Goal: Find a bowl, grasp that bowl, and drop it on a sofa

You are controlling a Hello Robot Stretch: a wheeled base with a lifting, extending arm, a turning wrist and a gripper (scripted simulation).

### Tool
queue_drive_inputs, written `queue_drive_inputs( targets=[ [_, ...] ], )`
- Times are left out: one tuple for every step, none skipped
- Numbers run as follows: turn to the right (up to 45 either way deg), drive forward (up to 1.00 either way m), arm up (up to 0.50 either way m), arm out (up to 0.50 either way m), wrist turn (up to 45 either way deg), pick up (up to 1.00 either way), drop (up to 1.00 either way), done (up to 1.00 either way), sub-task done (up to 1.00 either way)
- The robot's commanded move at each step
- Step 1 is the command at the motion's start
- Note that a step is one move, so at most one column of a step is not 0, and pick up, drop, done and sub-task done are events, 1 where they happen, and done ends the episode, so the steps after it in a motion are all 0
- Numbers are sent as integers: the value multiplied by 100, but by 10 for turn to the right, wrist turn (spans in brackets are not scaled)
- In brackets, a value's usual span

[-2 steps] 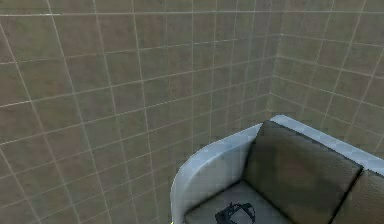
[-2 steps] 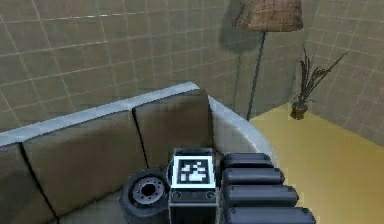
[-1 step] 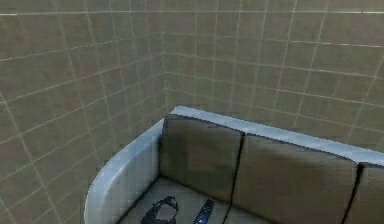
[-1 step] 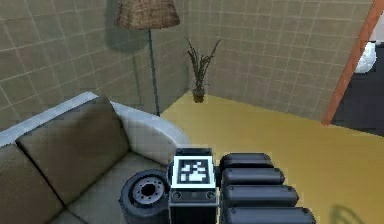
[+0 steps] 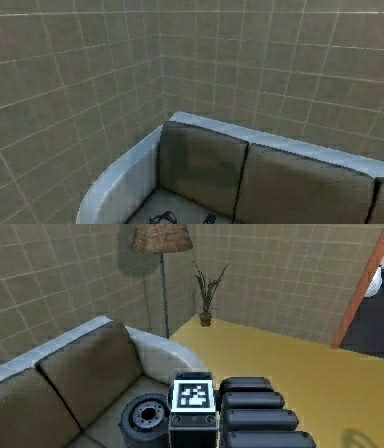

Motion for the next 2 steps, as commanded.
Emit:
queue_drive_inputs(
  targets=[
    [-150,0,0,0,0,0,0,0,0],
    [0,0,0,36,0,0,0,0,0]
  ],
)
